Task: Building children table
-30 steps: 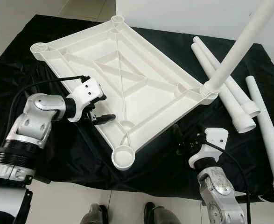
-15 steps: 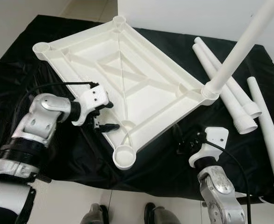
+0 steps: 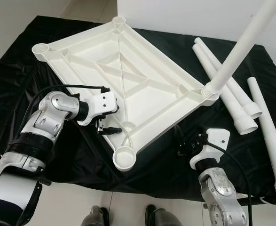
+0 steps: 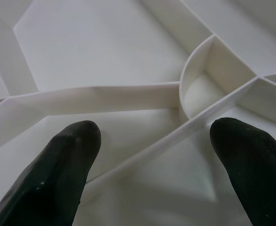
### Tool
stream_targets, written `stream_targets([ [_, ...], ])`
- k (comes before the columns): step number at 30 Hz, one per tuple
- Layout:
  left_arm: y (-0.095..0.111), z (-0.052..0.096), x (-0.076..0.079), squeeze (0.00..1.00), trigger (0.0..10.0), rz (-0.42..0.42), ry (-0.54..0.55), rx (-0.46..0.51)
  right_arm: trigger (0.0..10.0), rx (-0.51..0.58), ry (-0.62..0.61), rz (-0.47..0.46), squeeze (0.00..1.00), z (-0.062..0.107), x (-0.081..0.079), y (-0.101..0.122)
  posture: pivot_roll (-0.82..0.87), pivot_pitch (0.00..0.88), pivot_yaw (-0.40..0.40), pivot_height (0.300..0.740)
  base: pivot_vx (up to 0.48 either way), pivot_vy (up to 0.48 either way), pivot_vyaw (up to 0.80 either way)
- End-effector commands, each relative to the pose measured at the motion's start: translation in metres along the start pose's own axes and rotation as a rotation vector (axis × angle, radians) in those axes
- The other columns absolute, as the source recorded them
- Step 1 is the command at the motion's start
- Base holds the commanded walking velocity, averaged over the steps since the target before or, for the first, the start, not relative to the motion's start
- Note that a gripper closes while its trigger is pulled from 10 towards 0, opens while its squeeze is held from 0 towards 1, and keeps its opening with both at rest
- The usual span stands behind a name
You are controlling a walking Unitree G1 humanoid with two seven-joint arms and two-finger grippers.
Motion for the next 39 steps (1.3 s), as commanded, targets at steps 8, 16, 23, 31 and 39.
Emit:
stream_targets([
  [8,-0.014,-0.015,-0.006,0.00,0.0,-0.002,0.127,-0.037,10.0,-0.020,-0.002,-0.008,0.00,0.004,0.000,-0.003,-0.02,0.204,-0.005,0.740,0.000,0.000,0.00],
  [16,-0.018,-0.021,0.000,0.00,0.0,-0.036,0.079,-0.054,10.0,-0.024,0.002,-0.011,0.00,0.005,0.001,-0.003,-0.02,0.209,-0.010,0.740,0.000,0.000,0.00],
  [23,-0.024,-0.022,0.004,0.00,0.6,-0.032,0.062,-0.074,10.0,-0.024,0.002,-0.009,0.00,0.003,0.002,-0.002,-0.01,0.223,-0.017,0.740,0.000,0.000,0.00],
  [31,-0.027,-0.021,0.002,0.00,7.1,-0.024,0.084,-0.076,10.0,-0.020,0.011,-0.007,0.00,0.000,0.002,-0.001,-0.01,0.225,-0.025,0.740,0.000,0.000,0.00],
  [39,-0.029,-0.026,0.005,0.00,0.0,0.001,0.079,-0.064,10.0,-0.018,0.013,-0.005,0.00,-0.001,0.002,-0.001,-0.01,0.216,-0.029,0.740,0.000,0.000,0.00],
])
Point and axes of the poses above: a point about 5 cm out from each wrist's last joint towards the gripper, its own z axis pointing back from the gripper into the wrist, its own y axis along the axis of the wrist's last joint, x = y × z, the point moved 3 cm from there along -z, pointing out of the wrist towards the gripper, and after that the axes turned 13 degrees about z, right-handed, at the moved point
